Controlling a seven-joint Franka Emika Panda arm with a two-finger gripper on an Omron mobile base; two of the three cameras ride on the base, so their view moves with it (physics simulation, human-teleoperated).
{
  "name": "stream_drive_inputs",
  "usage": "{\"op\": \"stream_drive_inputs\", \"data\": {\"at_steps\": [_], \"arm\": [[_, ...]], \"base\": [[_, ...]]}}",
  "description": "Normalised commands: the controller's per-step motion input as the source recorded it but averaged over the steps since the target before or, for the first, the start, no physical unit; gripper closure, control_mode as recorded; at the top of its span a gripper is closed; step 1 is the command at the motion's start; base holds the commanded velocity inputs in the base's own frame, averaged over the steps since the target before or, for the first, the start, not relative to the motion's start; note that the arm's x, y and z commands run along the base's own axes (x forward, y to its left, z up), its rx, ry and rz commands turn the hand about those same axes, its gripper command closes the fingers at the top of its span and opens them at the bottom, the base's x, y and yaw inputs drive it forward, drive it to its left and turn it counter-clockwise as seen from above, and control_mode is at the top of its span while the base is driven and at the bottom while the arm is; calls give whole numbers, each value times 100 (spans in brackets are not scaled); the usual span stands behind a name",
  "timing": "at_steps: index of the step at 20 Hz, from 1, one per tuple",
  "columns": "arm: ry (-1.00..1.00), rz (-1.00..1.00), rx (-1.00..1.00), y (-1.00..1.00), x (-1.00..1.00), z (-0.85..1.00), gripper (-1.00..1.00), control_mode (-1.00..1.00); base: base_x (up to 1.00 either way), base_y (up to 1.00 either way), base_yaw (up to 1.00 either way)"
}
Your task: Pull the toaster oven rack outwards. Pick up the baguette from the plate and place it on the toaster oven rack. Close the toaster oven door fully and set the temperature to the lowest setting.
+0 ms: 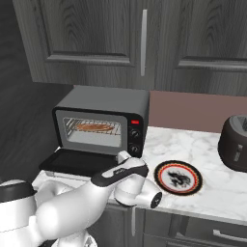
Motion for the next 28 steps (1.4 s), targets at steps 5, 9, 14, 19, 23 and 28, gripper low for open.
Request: {"op": "stream_drive_inputs", "data": {"at_steps": [5, 9, 14, 19, 23, 28], "arm": [[-3, -13, 0, 48, 72, 4, -100, -100], [0, -17, 0, 42, 64, 7, -100, -100], [-3, -9, 0, 47, 14, 25, -100, -100], [-7, -7, 2, 41, 1, 34, -100, -100], [-11, -9, 4, 33, 1, 38, -100, -100], [-11, -7, 6, 26, 0, 59, -100, -100]], "base": [[0, 0, 0], [0, 0, 0], [0, 0, 0], [0, 0, 0], [0, 0, 0], [0, 0, 0]]}}
